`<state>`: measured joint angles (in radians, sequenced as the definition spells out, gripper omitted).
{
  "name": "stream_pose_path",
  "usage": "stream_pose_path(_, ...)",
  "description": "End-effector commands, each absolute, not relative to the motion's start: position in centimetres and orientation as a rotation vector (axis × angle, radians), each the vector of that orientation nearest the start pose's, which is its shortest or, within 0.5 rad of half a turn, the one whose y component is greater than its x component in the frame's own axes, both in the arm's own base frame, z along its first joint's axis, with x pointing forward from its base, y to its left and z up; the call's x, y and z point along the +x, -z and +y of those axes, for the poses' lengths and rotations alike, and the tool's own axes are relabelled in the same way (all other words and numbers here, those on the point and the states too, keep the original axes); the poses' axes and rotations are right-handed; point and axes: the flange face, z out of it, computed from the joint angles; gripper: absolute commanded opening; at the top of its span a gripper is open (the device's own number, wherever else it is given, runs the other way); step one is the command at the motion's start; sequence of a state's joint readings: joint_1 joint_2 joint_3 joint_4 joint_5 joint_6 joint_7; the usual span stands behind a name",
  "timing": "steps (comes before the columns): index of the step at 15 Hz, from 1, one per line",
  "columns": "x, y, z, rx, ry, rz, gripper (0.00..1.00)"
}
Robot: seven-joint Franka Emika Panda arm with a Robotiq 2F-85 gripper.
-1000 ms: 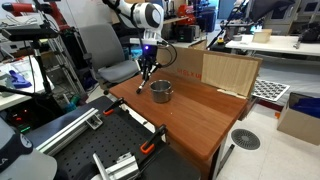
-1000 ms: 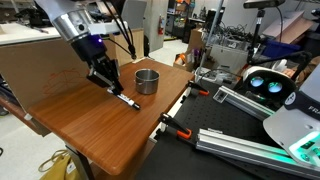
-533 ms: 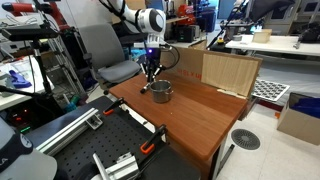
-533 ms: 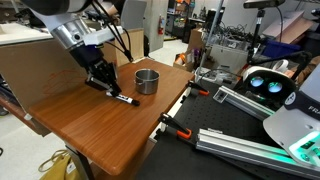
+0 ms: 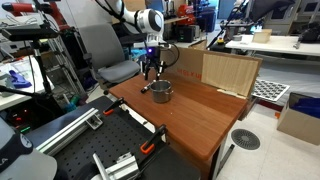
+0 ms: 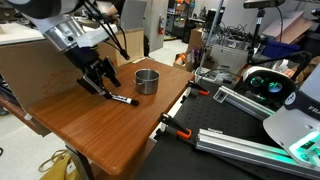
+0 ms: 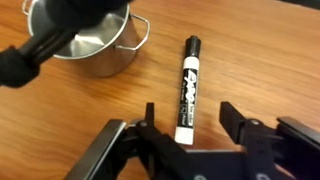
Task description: Remove the marker from the pot and put it on the table
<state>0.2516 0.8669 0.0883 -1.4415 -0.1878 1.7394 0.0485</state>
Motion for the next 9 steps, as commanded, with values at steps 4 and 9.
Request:
stream_pose_path(4,62.9,-14.8,19.8,-3.190,-0.889,-0.594,1.00)
stream_pose_path(9,62.4,-16.7,20.8,-3.199,-0.801,-0.648,1.00)
